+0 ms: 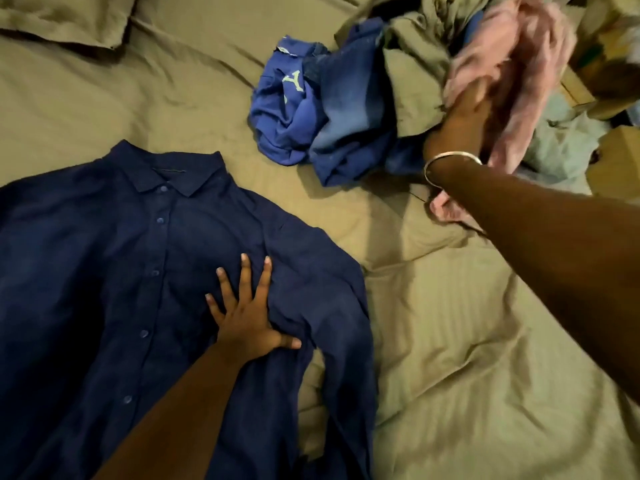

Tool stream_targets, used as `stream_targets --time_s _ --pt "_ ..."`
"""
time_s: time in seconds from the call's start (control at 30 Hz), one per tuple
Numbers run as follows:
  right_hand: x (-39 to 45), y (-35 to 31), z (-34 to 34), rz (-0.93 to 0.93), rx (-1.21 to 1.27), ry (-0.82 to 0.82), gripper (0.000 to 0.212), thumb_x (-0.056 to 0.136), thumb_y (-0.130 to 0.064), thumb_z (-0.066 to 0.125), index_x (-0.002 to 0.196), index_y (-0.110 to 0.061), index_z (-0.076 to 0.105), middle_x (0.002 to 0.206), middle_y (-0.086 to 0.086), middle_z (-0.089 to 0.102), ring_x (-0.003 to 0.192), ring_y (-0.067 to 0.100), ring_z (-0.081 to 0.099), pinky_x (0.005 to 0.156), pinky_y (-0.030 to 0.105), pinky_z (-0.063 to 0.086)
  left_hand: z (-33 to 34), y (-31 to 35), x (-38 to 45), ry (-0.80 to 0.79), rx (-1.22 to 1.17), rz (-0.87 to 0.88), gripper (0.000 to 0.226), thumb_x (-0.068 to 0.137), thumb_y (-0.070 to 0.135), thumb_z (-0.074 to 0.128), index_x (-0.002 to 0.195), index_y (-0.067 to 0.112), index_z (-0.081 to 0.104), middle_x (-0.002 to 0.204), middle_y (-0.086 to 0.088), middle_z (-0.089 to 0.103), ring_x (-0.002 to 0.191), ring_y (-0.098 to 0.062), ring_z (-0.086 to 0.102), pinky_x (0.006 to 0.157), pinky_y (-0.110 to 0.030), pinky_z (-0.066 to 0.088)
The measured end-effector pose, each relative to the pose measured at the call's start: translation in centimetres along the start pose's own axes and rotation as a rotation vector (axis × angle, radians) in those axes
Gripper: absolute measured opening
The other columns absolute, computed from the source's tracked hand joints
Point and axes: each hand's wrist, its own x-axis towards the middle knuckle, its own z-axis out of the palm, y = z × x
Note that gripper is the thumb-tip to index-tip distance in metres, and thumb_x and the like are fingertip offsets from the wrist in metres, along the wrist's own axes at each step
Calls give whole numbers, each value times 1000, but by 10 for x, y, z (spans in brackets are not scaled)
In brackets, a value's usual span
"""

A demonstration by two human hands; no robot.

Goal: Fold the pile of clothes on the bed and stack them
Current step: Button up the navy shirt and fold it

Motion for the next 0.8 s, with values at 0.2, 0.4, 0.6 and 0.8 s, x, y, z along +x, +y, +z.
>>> stream_targets --time_s 0.2,0.4,0.6,0.8 --pt "-87 15 9 58 226 -340 120 69 -22 85 157 -22 4 160 26 -4 148 40 10 115 15 9 4 -2 6 62 -17 29 155 38 85 74 135 49 -42 142 13 -54 133 -34 -47 108 -66 -18" --pt "-282 65 41 296 445 -190 55 75 -30 66 125 -8 59 115 21 61 110 37 58 98 43 46 15 -11 11 124 -22 71 154 36 87 72 135 52 -40 143 13 -53 136 -35 -44 106 -66 -19" --pt "-374 73 30 201 479 -344 12 95 -21 60 91 -9 61 84 4 57 81 20 56 76 32 47 21 -13 -5 235 -48 110 151 45 81 75 146 43 -30 158 8 -33 145 -32 -30 110 -63 -14" --pt "-371 43 -27 494 890 -336 11 96 -13 61 95 -12 51 86 6 64 83 22 62 78 39 52 62 4 -111 439 -605 366 38 89 47 57 123 30 59 121 -4 63 113 -23 58 96 -50 48"
